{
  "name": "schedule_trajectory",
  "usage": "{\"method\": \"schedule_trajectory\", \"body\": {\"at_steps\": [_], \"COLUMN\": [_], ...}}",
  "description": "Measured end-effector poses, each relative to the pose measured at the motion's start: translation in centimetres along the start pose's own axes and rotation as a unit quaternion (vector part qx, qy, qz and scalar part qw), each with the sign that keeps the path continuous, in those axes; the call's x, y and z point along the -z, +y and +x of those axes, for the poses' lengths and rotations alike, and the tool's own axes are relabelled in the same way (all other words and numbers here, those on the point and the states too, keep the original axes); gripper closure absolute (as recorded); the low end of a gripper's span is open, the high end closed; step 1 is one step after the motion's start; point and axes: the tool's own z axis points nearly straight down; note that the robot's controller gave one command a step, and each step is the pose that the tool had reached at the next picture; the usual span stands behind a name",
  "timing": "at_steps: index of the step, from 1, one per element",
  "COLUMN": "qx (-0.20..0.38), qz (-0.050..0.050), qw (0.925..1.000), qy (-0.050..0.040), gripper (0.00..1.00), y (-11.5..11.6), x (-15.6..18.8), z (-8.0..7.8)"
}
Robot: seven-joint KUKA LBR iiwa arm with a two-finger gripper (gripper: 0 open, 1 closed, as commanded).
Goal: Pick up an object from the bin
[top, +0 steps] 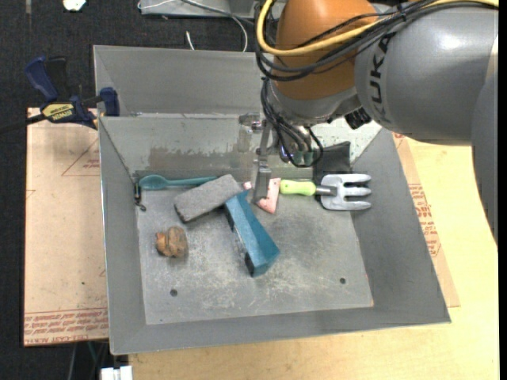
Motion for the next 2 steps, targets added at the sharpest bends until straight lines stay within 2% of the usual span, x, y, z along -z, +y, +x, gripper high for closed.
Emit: {"method": "schedule_trajectory", "body": {"at_steps": [1,2], "qx": [-0.006,-0.020], "qz": [-0.001,-0.001], "qw": [1.0000,0.9998], "qy": [0.0002,0.0000], "gripper": [0.00,0.00], "y": [-0.3,-4.2], "x": [0.7,0.4], "z": [-0.8,0.5]}}
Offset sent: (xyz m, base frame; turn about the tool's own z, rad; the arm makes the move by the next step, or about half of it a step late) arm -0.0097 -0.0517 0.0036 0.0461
